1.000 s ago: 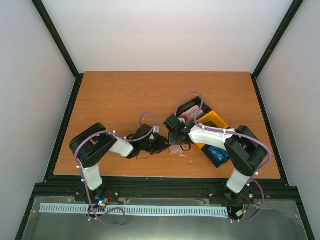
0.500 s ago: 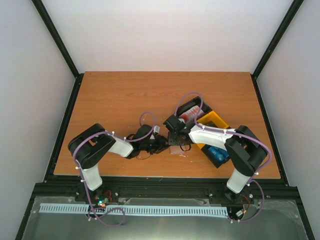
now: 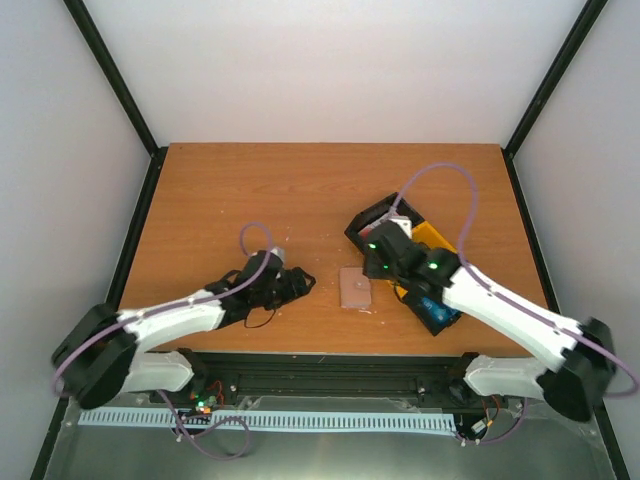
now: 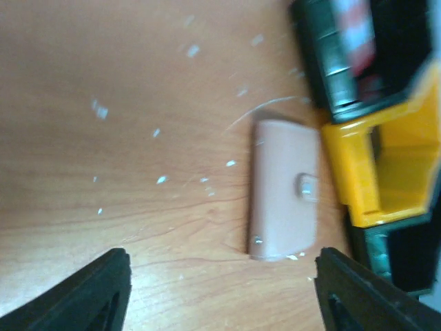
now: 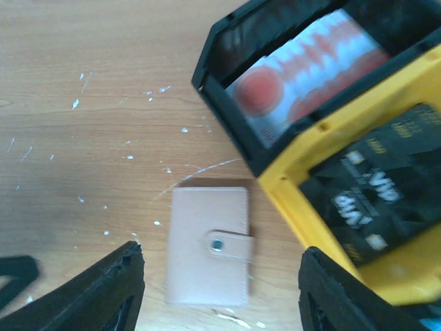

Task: Put the credit cards into the card holder
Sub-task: Close the card holder at the center of the board, then reset both arms

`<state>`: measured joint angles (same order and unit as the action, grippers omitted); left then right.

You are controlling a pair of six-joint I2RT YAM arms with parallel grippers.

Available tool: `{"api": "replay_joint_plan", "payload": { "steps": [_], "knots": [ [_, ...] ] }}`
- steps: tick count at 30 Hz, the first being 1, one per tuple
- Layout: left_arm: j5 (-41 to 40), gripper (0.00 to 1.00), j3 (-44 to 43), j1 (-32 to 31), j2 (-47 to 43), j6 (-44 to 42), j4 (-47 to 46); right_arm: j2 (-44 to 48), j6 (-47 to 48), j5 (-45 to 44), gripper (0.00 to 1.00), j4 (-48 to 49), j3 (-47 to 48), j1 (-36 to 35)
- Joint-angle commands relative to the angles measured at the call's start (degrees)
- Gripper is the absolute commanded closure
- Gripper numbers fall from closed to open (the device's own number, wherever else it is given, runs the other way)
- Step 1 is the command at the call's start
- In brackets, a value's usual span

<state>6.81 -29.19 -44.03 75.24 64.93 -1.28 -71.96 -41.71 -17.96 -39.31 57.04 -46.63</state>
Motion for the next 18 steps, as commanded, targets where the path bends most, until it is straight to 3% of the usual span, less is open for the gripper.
{"api": "replay_joint_plan", "payload": {
  "steps": [1,8,18],
  "knots": [
    [-9.0,0.22,-1.8,-0.1,-15.5,-6.8,12.4,13.8,1.1,-8.3,0.35,-7.4,-3.7,-0.2],
    [-18.3,0.01,-5.3,-0.3,-39.0,-15.5,22.6,32.8,3.6,-16.4,0.24,-16.0,-2.4,-0.2],
    [-29.8,0.0,-17.6,-0.3,-49.0,-20.5,36.8,47.4,4.5,-23.2,0.0,-22.3,1.2,-0.2]
  ]
}}
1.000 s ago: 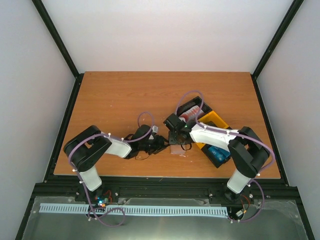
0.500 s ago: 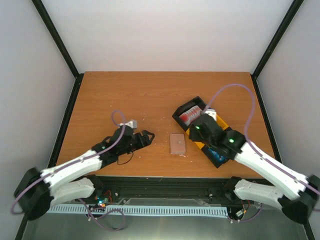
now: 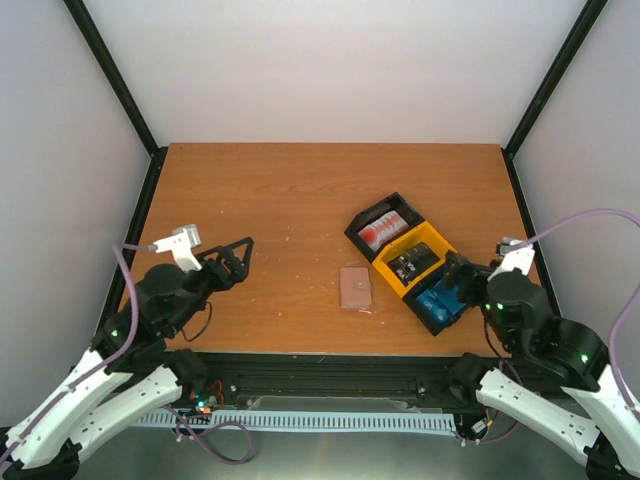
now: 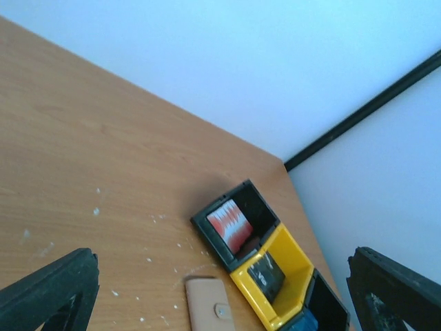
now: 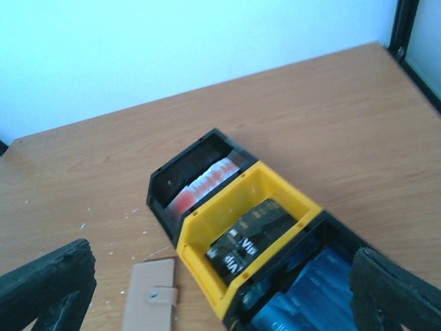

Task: Put the credit cards into the card holder
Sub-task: Reset both arms

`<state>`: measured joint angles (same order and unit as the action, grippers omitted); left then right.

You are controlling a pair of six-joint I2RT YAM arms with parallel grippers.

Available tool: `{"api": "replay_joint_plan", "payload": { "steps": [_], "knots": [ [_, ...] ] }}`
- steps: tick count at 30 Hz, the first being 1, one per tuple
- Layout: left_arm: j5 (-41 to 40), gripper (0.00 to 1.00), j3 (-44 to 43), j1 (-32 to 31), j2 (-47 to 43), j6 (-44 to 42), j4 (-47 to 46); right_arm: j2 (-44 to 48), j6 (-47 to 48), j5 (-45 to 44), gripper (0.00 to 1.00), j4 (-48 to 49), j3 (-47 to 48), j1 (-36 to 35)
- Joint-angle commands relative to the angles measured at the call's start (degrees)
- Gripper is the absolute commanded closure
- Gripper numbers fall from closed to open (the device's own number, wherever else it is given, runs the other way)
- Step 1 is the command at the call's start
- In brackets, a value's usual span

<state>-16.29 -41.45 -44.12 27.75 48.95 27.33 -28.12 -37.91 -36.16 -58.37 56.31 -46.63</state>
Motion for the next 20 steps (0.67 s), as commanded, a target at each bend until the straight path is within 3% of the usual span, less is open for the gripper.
{"api": "replay_joint_plan", "payload": {
  "steps": [1,20],
  "knots": [
    [-8.0,0.0,-6.3,-0.2,-1.6,-4.7,9.2,4.7,0.8,-5.2,0.0,-3.3,2.0,-0.2],
    [-12.1,0.0,-9.3,-0.2,-5.8,-6.9,14.0,9.7,-1.9,-6.0,0.0,-5.6,2.4,-0.2]
  ]
}}
